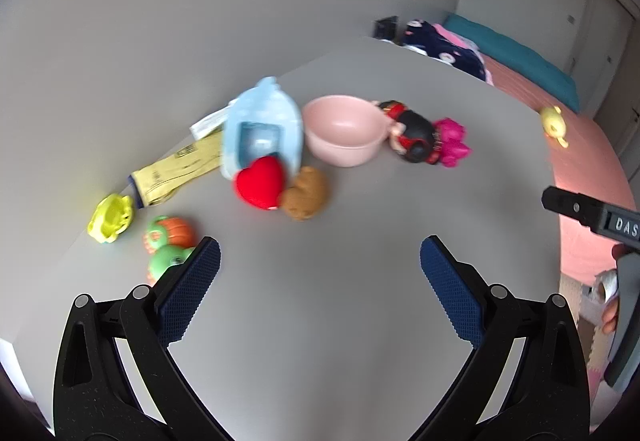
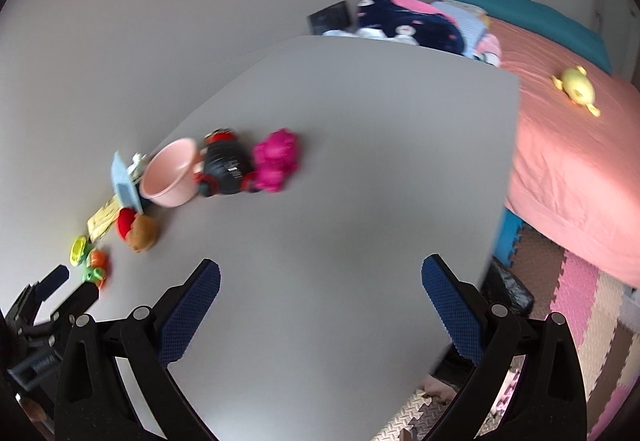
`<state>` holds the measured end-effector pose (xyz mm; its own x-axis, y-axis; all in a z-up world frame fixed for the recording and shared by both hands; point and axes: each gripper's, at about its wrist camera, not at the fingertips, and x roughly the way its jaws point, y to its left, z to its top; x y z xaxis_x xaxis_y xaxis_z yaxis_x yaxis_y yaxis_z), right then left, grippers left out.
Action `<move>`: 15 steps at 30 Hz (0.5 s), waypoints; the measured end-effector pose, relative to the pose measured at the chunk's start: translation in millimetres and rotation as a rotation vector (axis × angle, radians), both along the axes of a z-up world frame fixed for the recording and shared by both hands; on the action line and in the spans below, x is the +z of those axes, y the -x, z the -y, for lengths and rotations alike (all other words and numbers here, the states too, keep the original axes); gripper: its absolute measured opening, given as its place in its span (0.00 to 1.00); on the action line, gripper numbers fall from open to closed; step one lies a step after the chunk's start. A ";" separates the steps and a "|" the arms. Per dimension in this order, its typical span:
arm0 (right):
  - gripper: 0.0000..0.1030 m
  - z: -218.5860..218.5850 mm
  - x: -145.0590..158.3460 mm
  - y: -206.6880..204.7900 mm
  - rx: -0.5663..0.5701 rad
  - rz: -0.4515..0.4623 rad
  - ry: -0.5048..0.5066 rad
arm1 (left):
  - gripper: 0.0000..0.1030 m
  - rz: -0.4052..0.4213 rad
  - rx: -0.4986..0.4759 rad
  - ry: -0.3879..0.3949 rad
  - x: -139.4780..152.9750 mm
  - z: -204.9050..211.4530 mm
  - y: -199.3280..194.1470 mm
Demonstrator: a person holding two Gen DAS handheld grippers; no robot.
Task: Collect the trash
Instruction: 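Move both tools back over the table toward the remaining toys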
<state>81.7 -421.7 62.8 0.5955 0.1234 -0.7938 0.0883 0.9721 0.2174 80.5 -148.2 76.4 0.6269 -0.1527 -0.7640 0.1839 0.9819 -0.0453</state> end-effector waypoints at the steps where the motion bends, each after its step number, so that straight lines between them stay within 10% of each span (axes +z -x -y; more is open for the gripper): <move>1: 0.98 -8.4 -0.2 -2.3 0.010 -0.002 0.007 | 0.94 -0.003 0.022 0.001 -0.8 -10.8 -3.0; 15: 0.98 -97.3 -11.9 -34.2 0.113 -0.052 -0.137 | 0.92 -0.138 0.236 -0.029 -53.9 -89.4 -50.0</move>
<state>115.9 -324.4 50.9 0.5301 0.2964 -0.7944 -0.0048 0.9379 0.3467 130.5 -58.8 22.5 0.5322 0.0088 -0.8465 -0.0561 0.9981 -0.0249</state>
